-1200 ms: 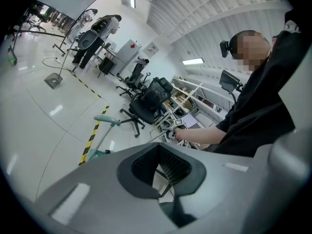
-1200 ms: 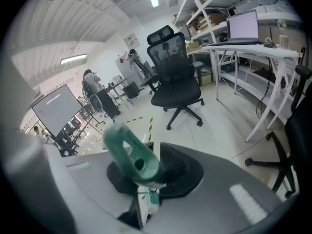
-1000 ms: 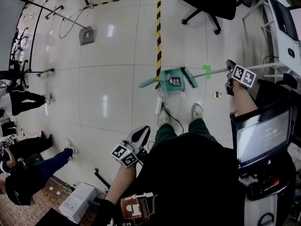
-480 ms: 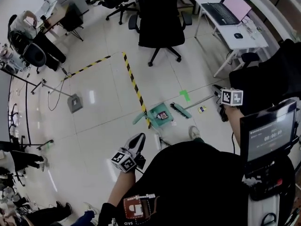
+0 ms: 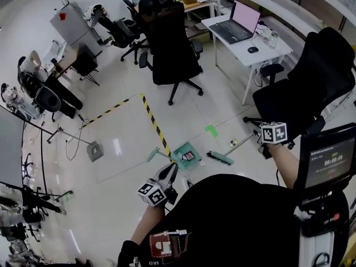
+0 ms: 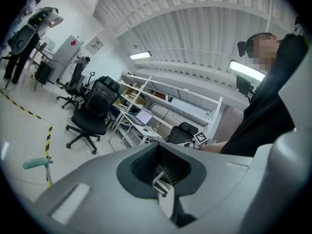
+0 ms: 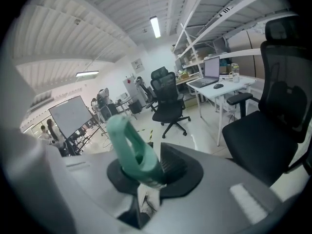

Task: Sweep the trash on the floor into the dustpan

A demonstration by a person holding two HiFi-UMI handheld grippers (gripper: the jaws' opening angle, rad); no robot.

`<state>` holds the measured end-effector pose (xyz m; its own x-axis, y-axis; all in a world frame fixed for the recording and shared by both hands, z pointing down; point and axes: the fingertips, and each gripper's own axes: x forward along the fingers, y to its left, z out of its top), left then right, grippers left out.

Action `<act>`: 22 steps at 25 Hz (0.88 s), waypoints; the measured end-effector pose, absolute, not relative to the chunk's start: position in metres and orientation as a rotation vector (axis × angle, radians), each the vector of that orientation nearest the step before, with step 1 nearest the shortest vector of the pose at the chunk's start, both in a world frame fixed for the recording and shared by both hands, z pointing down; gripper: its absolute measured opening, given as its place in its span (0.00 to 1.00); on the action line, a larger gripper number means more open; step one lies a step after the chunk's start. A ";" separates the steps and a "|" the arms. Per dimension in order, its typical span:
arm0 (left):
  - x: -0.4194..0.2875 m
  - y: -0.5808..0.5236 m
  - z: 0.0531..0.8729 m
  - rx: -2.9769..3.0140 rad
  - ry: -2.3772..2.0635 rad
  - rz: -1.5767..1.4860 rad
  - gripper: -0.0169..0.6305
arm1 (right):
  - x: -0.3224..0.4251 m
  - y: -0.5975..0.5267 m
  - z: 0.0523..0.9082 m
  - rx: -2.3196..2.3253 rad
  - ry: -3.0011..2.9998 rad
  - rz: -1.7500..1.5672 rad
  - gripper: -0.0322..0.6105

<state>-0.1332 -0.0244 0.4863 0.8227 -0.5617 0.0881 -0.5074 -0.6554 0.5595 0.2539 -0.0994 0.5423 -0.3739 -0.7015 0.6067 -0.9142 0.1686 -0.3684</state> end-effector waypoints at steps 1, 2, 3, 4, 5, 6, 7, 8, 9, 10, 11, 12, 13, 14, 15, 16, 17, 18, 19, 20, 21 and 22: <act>-0.115 -0.013 0.484 2.418 -0.797 -0.130 0.02 | 0.261 -0.086 0.542 1.511 -2.182 1.008 0.12; -0.096 -0.001 0.482 2.410 -0.812 -0.142 0.02 | 0.268 -0.073 0.542 1.470 -2.214 1.002 0.12; -0.078 0.013 0.480 2.394 -0.830 -0.160 0.02 | 0.275 -0.060 0.540 1.428 -2.246 0.999 0.12; -0.060 0.027 0.479 2.372 -0.848 -0.181 0.02 | 0.283 -0.046 0.538 1.388 -2.274 0.999 0.12; -0.043 0.042 0.477 2.349 -0.865 -0.200 0.02 | 0.290 -0.034 0.534 1.350 -2.300 0.999 0.12; -0.028 0.058 0.474 2.329 -0.881 -0.210 0.02 | 0.297 -0.023 0.529 1.314 -2.322 0.997 0.12; -0.015 0.074 0.472 2.314 -0.896 -0.209 0.02 | 0.302 -0.013 0.525 1.279 -2.339 0.994 0.12; -0.006 0.090 0.471 2.303 -0.911 -0.199 0.02 | 0.305 -0.005 0.524 1.246 -2.354 0.995 0.12; 0.000 0.105 0.469 2.298 -0.924 -0.185 0.02 | 0.307 0.004 0.524 1.220 -2.365 0.998 0.12; 0.004 0.117 0.468 2.298 -0.932 -0.172 0.02 | 0.309 0.012 0.526 1.205 -2.371 1.001 0.12; 0.006 0.127 0.466 2.300 -0.941 -0.161 0.02 | 0.311 0.021 0.528 1.193 -2.374 1.001 0.12; 0.007 0.136 0.464 2.300 -0.958 -0.156 0.02 | 0.312 0.030 0.531 1.176 -2.377 0.999 0.12; 0.006 0.145 0.462 2.294 -0.984 -0.155 0.02 | 0.311 0.037 0.534 1.151 -2.383 0.997 0.12; 0.004 0.154 0.460 2.281 -1.019 -0.158 0.02 | 0.309 0.044 0.536 1.119 -2.391 0.998 0.12; 0.000 0.164 0.459 2.266 -1.056 -0.163 0.02 | 0.306 0.050 0.538 1.085 -2.400 1.003 0.12; -0.004 0.173 0.457 2.249 -1.091 -0.171 0.02 | 0.302 0.056 0.539 1.054 -2.408 1.010 0.12; -0.009 0.181 0.456 2.233 -1.122 -0.180 0.02 | 0.297 0.062 0.539 1.029 -2.412 1.014 0.12; -0.015 0.189 0.454 2.220 -1.147 -0.187 0.02 | 0.292 0.067 0.540 1.008 -2.414 1.013 0.12; -0.021 0.196 0.452 2.208 -1.167 -0.191 0.02 | 0.287 0.071 0.541 0.992 -2.416 1.009 0.12; -0.026 0.202 0.449 2.198 -1.183 -0.191 0.02 | 0.280 0.075 0.542 0.979 -2.419 1.006 0.12; -0.033 0.208 0.449 2.190 -1.196 -0.191 0.02 | 0.273 0.078 0.543 0.967 -2.421 1.004 0.12; -0.040 0.213 0.450 2.184 -1.205 -0.193 0.02 | 0.265 0.082 0.544 0.957 -2.422 1.003 0.12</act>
<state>-0.0404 0.2134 0.4495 0.5709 -0.8040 0.1662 -0.7117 -0.3837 0.5884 0.2653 0.0816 0.5438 -0.7109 -0.4539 0.5372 -0.7008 0.5213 -0.4870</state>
